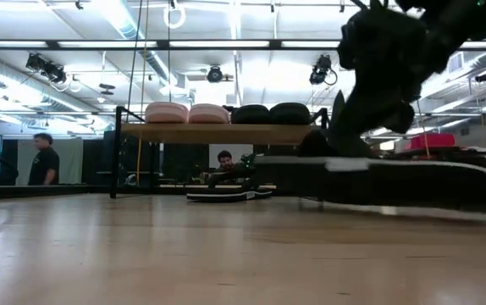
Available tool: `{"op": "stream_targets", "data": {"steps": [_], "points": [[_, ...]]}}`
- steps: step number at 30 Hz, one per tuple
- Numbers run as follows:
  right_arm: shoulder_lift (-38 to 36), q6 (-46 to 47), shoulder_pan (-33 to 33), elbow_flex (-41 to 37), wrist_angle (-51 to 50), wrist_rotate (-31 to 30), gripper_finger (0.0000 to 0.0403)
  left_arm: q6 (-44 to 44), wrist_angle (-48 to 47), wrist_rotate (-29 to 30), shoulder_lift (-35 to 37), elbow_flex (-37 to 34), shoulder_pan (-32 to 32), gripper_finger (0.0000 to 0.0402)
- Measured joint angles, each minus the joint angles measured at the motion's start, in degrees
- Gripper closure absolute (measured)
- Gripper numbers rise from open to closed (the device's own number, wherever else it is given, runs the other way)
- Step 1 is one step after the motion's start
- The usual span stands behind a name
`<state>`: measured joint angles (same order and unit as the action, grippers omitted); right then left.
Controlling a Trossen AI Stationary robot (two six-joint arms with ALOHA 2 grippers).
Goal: Pick and place slides into the shelf
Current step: Put the black slipper under the shelf
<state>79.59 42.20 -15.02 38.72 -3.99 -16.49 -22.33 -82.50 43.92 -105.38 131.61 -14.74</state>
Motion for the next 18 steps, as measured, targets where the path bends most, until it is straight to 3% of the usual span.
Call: {"op": "stream_targets", "data": {"steps": [9,18], "points": [[5.61,0.82,-0.49,-0.04,0.31,-4.84,0.0307,-0.55,-0.05,0.0,0.0,0.0,-0.26,0.0392],[0.66,-0.28,-4.67,-0.07,-4.12,-3.32,0.0308,-1.07,-0.18,0.0,0.0,0.0,-0.7,0.0378]]}}
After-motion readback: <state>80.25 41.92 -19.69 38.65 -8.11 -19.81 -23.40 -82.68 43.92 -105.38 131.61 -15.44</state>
